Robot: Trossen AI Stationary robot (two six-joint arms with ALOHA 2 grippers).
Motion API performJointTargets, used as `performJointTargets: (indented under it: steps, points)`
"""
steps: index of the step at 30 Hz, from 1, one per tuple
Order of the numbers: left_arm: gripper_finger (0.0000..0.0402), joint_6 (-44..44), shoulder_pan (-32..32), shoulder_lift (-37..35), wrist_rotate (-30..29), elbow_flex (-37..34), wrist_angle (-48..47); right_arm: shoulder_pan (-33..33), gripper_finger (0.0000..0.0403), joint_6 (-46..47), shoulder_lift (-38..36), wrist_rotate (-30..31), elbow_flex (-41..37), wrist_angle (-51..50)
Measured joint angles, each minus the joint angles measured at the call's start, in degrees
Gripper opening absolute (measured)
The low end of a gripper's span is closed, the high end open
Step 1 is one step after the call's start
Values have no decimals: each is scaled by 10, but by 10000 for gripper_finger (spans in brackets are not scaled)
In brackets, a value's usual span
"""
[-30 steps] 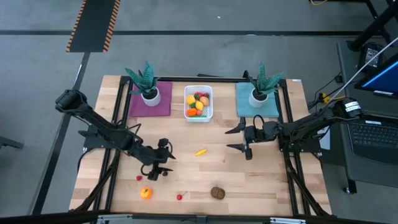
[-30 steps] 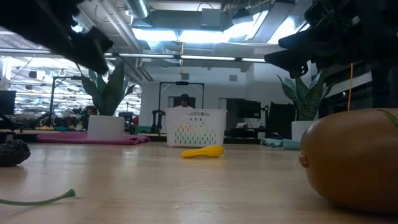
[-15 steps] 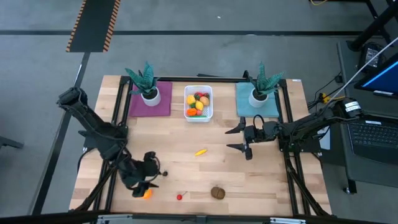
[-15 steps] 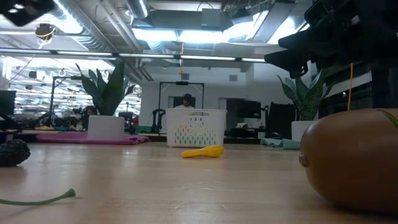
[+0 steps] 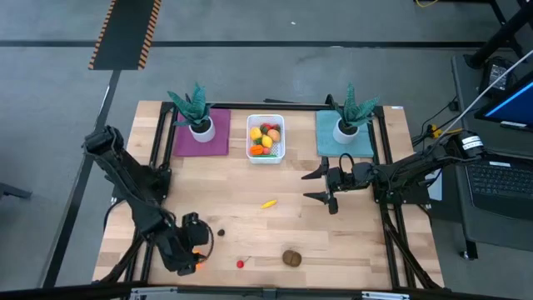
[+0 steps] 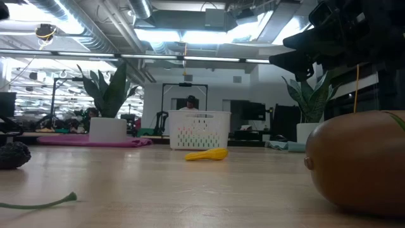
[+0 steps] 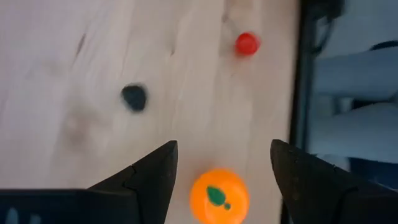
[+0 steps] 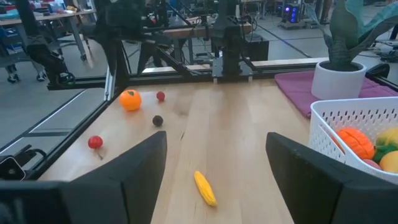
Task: Pick and placing Produce into tupperware
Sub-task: Put the orange into the white bin
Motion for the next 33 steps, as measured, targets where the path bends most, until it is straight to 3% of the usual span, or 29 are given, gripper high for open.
performJointTargets:
  steps: [4,11,21,33]
  points:
    - [247,-45,-8,69,24,94,-104,0,275,0,0,0,0,0]
    - [247,-104,-13,163,83,196,-182,0,275,0,0,0,0,0]
    - [247,-165,-14,192,104,202,-205,0,275,2,0,0,0,0]
    - [247,-154,-50,192,90,202,-174,0,275,2,0,0,0,0]
